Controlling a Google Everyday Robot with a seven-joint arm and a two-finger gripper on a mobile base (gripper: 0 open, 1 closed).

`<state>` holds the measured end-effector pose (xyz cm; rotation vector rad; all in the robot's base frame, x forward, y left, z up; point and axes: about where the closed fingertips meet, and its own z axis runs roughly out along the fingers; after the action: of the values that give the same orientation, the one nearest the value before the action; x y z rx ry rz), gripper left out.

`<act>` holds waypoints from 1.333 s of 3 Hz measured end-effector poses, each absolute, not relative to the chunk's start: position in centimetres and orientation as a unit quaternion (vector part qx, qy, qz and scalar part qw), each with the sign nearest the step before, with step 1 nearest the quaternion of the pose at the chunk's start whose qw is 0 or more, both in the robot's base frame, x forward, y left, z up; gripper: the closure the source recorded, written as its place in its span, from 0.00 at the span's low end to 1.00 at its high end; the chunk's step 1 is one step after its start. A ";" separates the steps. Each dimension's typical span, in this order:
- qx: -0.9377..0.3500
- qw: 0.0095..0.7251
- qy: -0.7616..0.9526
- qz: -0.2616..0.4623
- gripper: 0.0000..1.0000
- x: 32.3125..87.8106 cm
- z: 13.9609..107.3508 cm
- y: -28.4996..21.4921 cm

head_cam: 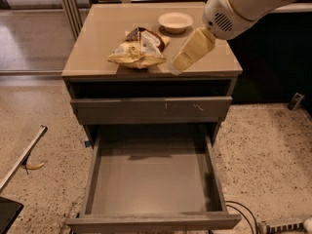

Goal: Place brown chip bag into middle drawer

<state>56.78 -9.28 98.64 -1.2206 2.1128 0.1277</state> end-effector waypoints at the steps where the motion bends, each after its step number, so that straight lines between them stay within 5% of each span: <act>1: -0.469 0.342 0.813 0.049 0.00 56.8 98.6 -9.3; 4: -0.452 0.362 0.814 0.044 0.00 66.1 90.7 -1.3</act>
Offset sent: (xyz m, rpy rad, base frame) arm 0.0579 0.0395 -0.0394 -0.0386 -0.0040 -0.0644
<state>66.07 -1.29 90.65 -1.1651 2.0968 0.1121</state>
